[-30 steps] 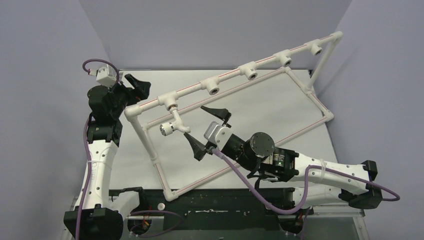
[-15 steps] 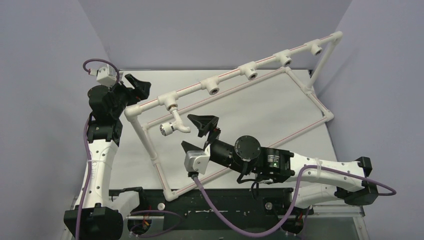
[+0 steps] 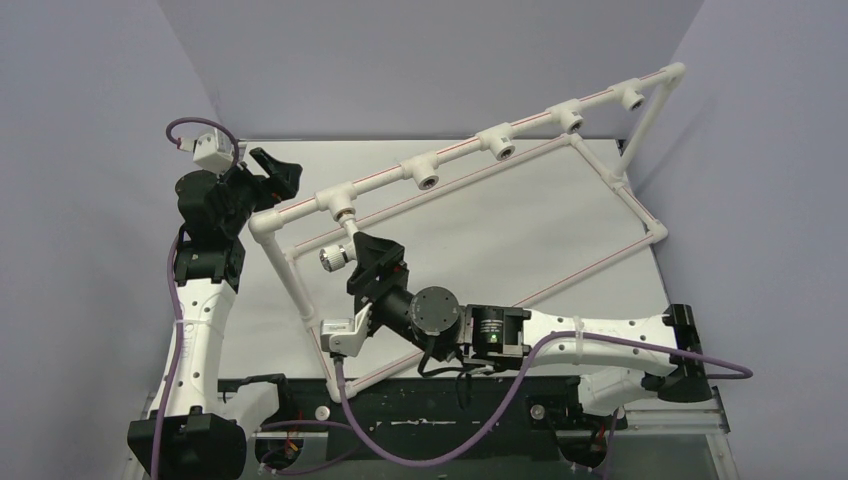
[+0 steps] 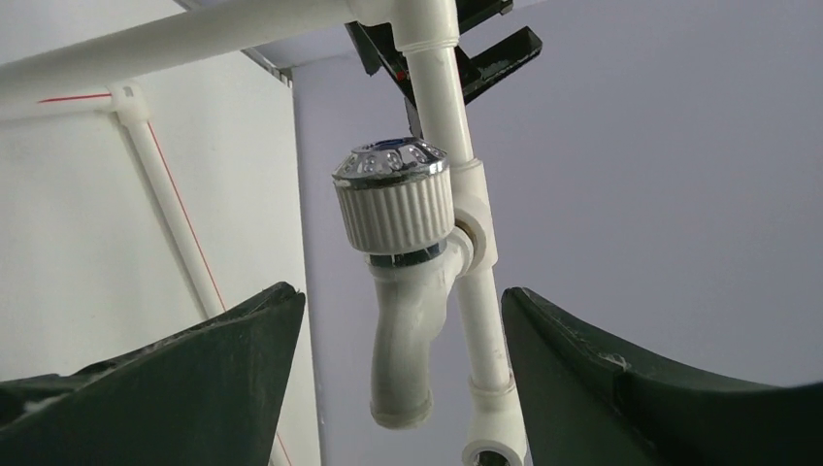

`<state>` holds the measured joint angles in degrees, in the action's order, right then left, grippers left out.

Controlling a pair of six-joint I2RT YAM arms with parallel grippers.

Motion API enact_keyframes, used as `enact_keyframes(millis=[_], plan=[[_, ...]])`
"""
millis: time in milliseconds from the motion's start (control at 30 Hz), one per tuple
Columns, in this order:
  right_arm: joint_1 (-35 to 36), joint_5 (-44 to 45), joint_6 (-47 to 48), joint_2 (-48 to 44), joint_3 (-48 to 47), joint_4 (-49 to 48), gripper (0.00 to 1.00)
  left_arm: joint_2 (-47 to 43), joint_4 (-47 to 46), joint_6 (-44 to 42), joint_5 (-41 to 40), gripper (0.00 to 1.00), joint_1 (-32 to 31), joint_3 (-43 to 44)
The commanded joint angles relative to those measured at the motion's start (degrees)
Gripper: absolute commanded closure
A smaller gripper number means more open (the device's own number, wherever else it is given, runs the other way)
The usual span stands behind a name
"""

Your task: Install the water faucets

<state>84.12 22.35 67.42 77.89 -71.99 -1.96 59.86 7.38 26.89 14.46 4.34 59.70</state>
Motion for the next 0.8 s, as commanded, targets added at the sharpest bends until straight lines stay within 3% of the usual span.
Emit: enact_keyframes(millis=[0,167,333,533,567,767], plan=[[0.50,7.75,9.01,2.06,0.27,-10.98,0.26,-0.22,-3.00,0.27,1.25,0.13,0.40,1.18],[0.50,9.22,12.49,4.11,0.78,-16.55,0.35,-0.22,-2.98,0.36,1.22,0.13,0.50,1.12],[0.35,9.56,12.46,4.98,0.88,-18.91,0.52,-0.24,-2.98,0.37,1.26,0.13,0.49,1.15],[0.28,10.46,9.12,5.60,2.05,-24.62,0.96,-0.35,-2.96,0.37,1.25,0.13,0.58,1.14],[0.25,10.51,8.14,5.61,2.63,-26.15,1.00,-0.30,-2.96,0.38,1.23,0.13,0.58,1.13],[0.49,11.43,-0.86,6.44,6.96,-41.79,1.00,-0.39,-2.98,0.39,1.19,0.13,0.67,1.20]])
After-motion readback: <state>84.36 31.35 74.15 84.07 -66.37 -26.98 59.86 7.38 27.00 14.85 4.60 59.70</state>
